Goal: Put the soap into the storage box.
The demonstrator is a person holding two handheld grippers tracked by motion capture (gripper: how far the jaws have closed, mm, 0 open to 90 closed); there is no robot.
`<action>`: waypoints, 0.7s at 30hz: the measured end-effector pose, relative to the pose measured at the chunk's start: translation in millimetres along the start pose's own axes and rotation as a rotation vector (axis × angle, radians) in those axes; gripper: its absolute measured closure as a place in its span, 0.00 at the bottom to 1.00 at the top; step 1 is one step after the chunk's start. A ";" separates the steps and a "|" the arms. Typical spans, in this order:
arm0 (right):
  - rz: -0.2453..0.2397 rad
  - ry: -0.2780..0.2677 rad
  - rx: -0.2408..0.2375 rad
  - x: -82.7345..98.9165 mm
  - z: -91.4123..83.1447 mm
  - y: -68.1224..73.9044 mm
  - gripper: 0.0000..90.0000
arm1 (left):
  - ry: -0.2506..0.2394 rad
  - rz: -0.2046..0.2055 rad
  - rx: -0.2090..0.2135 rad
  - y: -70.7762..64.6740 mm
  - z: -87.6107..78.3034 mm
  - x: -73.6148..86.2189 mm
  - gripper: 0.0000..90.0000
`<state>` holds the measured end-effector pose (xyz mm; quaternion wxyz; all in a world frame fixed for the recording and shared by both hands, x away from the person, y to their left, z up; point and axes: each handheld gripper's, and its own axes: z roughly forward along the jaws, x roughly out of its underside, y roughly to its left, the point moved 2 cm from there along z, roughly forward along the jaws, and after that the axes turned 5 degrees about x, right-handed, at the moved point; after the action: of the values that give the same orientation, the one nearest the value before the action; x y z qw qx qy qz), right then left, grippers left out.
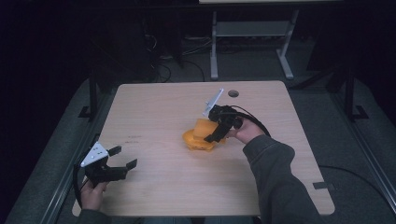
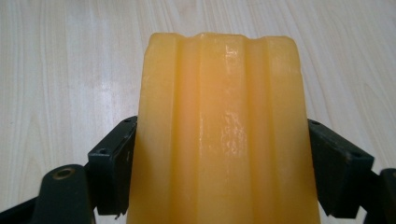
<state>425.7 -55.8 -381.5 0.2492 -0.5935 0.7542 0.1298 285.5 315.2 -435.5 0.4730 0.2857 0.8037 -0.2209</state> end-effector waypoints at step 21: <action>-0.021 -0.004 -0.050 -15.6 31.1 -2.8 0.23 | 0.002 -0.001 0.002 1.3 -0.2 0.0 0.16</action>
<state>438.0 -28.3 -399.1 0.2372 -0.6072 0.7439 0.1471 286.2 316.3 -435.5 0.4715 0.2859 0.8042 -0.2217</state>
